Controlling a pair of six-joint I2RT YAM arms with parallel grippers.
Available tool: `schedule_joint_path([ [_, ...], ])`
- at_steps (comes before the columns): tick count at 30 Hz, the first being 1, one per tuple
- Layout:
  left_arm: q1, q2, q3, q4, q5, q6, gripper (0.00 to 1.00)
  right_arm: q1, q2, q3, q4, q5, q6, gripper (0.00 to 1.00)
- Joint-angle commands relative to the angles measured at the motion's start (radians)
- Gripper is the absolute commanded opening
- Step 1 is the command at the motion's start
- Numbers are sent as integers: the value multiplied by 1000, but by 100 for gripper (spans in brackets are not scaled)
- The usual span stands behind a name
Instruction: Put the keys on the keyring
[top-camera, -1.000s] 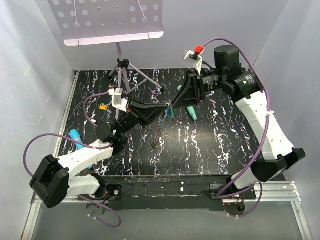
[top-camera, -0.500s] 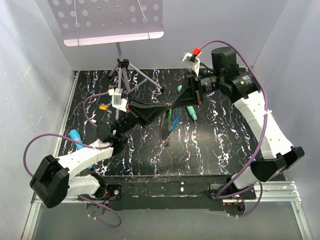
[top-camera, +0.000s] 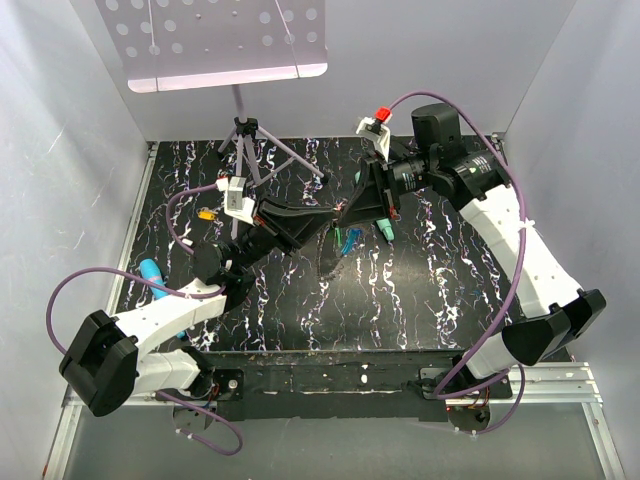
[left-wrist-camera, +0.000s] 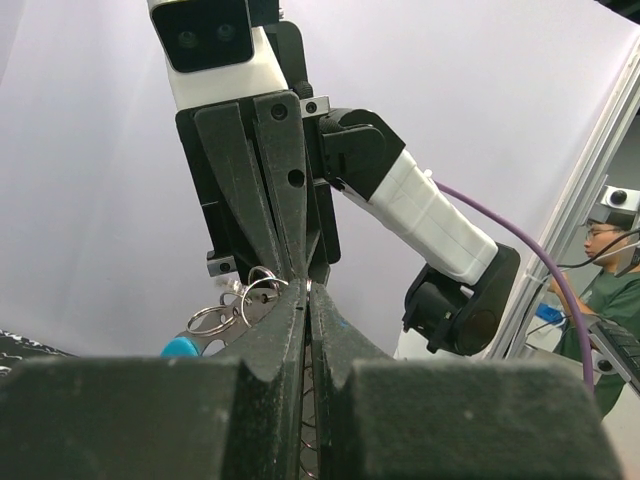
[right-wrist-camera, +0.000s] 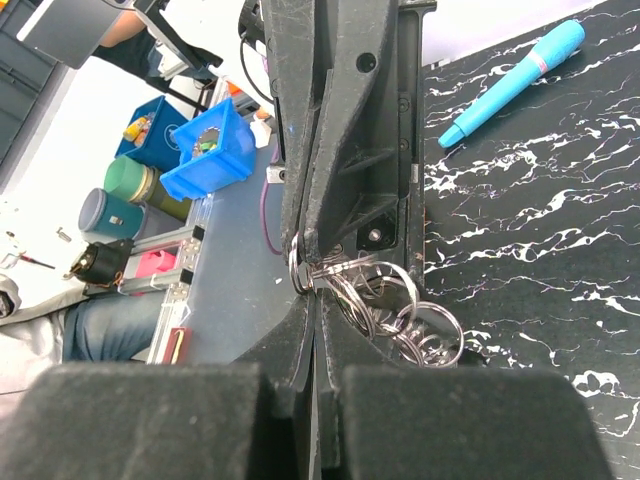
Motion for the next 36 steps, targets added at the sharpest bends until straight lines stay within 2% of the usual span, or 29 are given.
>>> schedule_joint_path([
  [1, -4, -30, 36, 243, -37, 3, 0, 15, -9, -9, 45, -6, 23, 1],
  [6, -2, -36, 31, 241, -34, 6, 0, 15, -9, -14, 58, -4, 35, 1],
  [11, -4, -53, 14, 228, -31, 13, 0, 3, -25, 0, 25, 2, 1, 27],
  [19, -2, -94, -22, 186, -29, 32, 0, -46, -67, 8, -10, -12, -43, 36],
  [21, -4, -100, -27, 175, -29, 35, 0, -58, -74, 12, -31, -22, -54, 41],
  [23, -2, -111, -30, 148, -25, 44, 0, -67, -78, 34, -88, -26, -146, 48],
  [25, -2, -131, -27, 81, -16, 59, 0, -72, -86, 52, -163, -18, -253, 54],
  [30, -2, -191, 33, -290, 58, 140, 0, -71, -118, 9, -261, -15, -468, 60],
  [36, -1, -225, 125, -691, 104, 251, 0, -63, -130, -58, -254, -6, -534, 59],
])
